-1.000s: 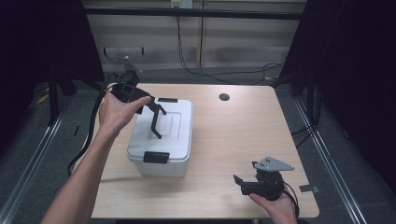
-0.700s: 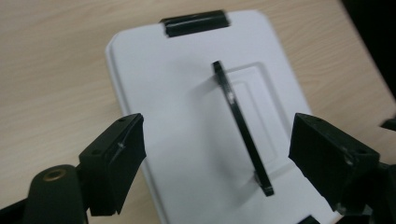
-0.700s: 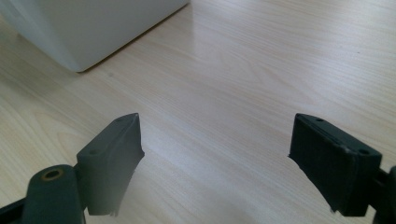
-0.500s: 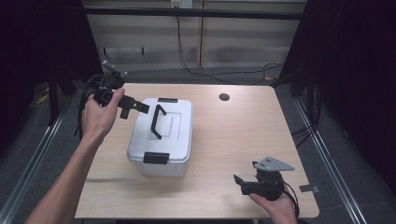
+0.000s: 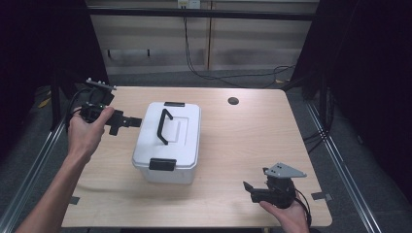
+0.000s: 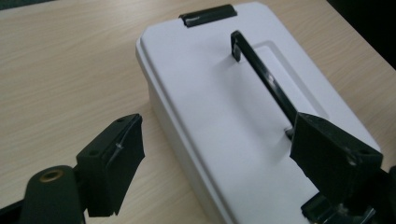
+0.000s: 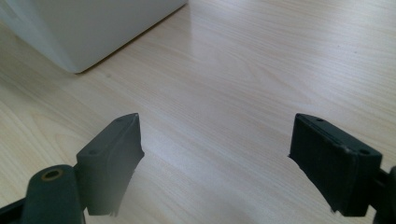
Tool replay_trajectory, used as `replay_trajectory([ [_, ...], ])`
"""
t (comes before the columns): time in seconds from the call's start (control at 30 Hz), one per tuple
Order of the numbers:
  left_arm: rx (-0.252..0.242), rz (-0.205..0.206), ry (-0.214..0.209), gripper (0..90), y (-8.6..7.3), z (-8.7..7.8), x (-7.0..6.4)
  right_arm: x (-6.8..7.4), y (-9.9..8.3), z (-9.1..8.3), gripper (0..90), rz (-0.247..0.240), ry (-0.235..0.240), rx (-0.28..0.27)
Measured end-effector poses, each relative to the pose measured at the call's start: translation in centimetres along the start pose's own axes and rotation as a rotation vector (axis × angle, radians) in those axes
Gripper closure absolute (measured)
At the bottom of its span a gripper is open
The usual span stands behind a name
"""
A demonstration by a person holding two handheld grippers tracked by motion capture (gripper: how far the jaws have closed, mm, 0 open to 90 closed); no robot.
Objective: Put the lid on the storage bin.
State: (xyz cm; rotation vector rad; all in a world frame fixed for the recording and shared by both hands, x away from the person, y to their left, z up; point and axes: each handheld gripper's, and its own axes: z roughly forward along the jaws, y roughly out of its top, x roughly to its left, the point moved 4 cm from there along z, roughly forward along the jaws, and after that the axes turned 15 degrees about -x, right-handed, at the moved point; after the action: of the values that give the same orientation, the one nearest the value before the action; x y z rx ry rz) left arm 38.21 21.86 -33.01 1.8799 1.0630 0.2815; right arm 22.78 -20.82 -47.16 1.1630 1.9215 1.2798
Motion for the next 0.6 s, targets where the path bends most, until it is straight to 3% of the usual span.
replay_trajectory([
  [0.17,-0.035,-0.002,-0.038,17.6,-1.8,-1.2,0.6,0.0,0.0,0.0,16.2,0.003,-0.005,0.001],
  [0.3,-0.044,-0.032,-0.047,18.0,-2.6,-2.0,1.1,0.0,0.0,0.0,16.3,0.003,-0.006,0.001],
  [0.43,-0.050,0.013,-0.067,17.9,-4.1,-3.0,0.7,0.0,0.0,-0.1,16.2,0.002,-0.008,-0.002],
  [0.6,-0.068,0.020,-0.083,17.9,-6.1,-4.0,1.0,0.0,0.0,-0.1,16.3,0.002,-0.011,0.001],
])
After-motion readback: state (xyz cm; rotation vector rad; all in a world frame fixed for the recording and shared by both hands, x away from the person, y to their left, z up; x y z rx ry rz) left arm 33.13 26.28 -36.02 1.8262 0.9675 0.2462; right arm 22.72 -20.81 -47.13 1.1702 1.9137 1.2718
